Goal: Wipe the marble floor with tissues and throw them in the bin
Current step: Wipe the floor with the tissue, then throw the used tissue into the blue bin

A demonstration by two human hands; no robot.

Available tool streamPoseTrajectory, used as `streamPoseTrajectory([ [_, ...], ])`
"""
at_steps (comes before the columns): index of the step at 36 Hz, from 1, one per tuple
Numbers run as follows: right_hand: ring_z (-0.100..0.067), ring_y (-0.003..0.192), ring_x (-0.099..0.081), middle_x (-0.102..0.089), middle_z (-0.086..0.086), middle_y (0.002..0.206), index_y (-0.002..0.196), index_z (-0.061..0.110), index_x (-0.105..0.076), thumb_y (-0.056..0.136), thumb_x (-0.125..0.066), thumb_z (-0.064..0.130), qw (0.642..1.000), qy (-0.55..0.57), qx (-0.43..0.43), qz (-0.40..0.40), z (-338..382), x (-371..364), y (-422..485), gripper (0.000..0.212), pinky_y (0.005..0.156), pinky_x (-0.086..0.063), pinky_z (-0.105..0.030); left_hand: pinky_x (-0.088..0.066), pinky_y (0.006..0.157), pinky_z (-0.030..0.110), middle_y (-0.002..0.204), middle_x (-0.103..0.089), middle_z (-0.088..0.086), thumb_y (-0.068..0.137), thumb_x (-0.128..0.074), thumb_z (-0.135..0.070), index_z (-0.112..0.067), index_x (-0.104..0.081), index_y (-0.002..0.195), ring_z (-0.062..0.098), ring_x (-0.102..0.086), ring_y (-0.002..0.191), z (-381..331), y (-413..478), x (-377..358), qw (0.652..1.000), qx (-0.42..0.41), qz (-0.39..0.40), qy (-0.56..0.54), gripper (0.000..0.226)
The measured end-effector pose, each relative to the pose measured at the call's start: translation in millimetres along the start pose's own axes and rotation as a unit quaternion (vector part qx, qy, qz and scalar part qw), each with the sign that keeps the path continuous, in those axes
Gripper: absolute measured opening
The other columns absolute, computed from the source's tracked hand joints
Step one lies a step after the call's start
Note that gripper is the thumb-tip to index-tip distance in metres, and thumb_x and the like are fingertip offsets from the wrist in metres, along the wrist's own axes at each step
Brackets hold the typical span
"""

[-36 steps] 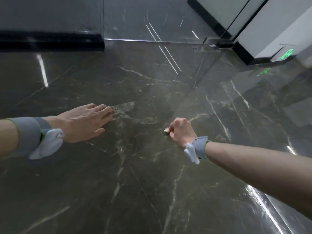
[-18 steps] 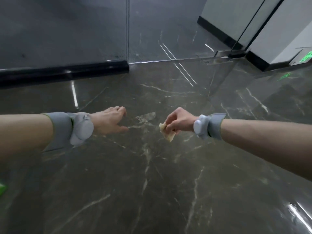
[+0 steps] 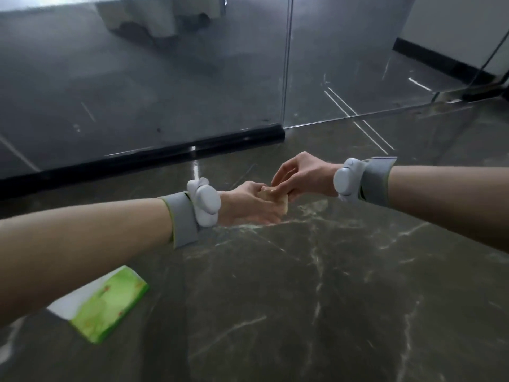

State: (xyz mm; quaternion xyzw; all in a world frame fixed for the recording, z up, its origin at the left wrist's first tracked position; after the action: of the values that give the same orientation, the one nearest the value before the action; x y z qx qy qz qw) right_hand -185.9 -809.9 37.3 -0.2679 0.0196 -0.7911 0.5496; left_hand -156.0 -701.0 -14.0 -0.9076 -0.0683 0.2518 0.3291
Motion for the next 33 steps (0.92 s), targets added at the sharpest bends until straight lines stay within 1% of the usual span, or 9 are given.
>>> streamPoseTrajectory([
  [1,-0.019,0.079,-0.075,-0.077,-0.018,0.094,0.103,0.0,-0.075,0.081,-0.086,0.014,1.0,0.017,0.004,0.0,9,-6,5,0.028,0.069,-0.06,-0.024,-0.047,0.076,0.023,0.086,-0.055,-0.012,0.092,-0.067,0.001,-0.013,-0.063,0.1,0.007,-0.051,0.074,-4,-14,11,0.987,-0.044,-0.015,0.151,0.017],
  [5,-0.026,0.066,-0.072,-0.074,-0.027,0.09,0.107,-0.013,-0.068,0.09,-0.075,0.006,0.999,0.053,-0.002,-0.004,20,-17,17,0.026,0.064,-0.063,-0.031,-0.058,0.067,0.026,0.081,-0.066,0.001,0.096,-0.073,-0.016,-0.014,-0.059,0.102,0.017,-0.065,0.072,-14,-28,56,0.963,-0.117,-0.134,0.205,0.015],
  [8,-0.029,0.068,-0.071,-0.076,-0.027,0.092,0.107,-0.012,-0.069,0.092,-0.072,0.006,1.0,0.011,0.004,-0.01,27,-18,25,0.023,0.071,-0.062,-0.039,-0.062,0.081,0.035,0.098,-0.074,0.014,0.102,-0.065,-0.018,-0.007,-0.058,0.123,0.026,-0.074,0.082,-16,-42,78,0.934,-0.105,-0.193,0.28,0.024],
  [13,-0.022,0.059,-0.072,-0.078,-0.018,0.083,0.101,-0.003,-0.071,0.094,-0.07,0.009,0.998,-0.052,0.014,0.021,58,-71,50,0.014,0.055,-0.061,-0.029,-0.056,0.056,0.021,0.094,-0.076,0.015,0.104,-0.062,-0.026,-0.006,-0.052,0.131,0.022,-0.076,0.069,-14,-91,141,0.91,-0.089,-0.26,0.31,0.035],
  [17,-0.023,0.062,-0.074,-0.078,-0.016,0.081,0.094,0.001,-0.074,0.091,-0.068,0.01,0.993,-0.101,0.027,0.06,67,-96,52,0.01,0.058,-0.061,-0.03,-0.05,0.048,0.023,0.076,-0.072,0.011,0.105,-0.058,-0.027,-0.013,-0.058,0.1,0.02,-0.072,0.055,-21,-109,158,0.9,-0.082,-0.3,0.304,0.015],
  [21,-0.02,0.063,-0.075,-0.078,-0.009,0.075,0.091,0.005,-0.075,0.09,-0.068,0.013,0.984,-0.128,0.057,0.111,97,-154,60,0.011,0.055,-0.058,-0.026,-0.045,0.045,0.022,0.059,-0.062,0.004,0.106,-0.054,-0.032,-0.014,-0.059,0.08,0.018,-0.064,0.046,-36,-166,198,0.862,-0.083,-0.376,0.33,0.031],
  [27,-0.025,0.069,-0.076,-0.079,-0.008,0.076,0.096,0.005,-0.073,0.096,-0.066,0.015,0.977,-0.133,0.067,0.151,117,-200,64,0.012,0.067,-0.062,-0.035,-0.035,0.05,0.022,0.067,-0.043,0.001,0.108,-0.045,-0.032,-0.021,-0.054,0.07,0.014,-0.042,0.045,-62,-225,255,0.83,-0.111,-0.482,0.256,0.04],
  [31,-0.035,0.08,-0.077,-0.079,-0.013,0.081,0.098,0.005,-0.074,0.096,-0.065,0.014,0.97,-0.148,0.075,0.176,129,-221,66,0.013,0.08,-0.064,-0.048,-0.036,0.048,0.019,0.067,-0.043,0.003,0.102,-0.048,-0.021,-0.013,-0.051,0.095,0.016,-0.041,0.045,-62,-276,283,0.794,-0.125,-0.563,0.192,0.011],
  [33,-0.034,0.078,-0.077,-0.079,-0.013,0.08,0.098,0.005,-0.073,0.096,-0.065,0.014,0.969,-0.15,0.08,0.182,133,-228,65,0.012,0.075,-0.065,-0.043,-0.036,0.041,0.02,0.07,-0.045,0.003,0.101,-0.048,-0.01,-0.012,-0.049,0.091,0.015,-0.044,0.051,-63,-303,296,0.781,-0.12,-0.588,0.172,0.01],
])
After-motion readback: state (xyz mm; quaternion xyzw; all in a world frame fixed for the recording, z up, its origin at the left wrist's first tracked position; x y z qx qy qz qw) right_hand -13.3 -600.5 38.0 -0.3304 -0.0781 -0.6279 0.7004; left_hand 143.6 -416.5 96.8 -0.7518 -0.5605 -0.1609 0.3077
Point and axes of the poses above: each hand's wrist, its own y-axis towards the middle knuckle, its own x-axis out of the back of the hand, z = x × y, the point moved 10 cm from there along y, towards the middle knuckle
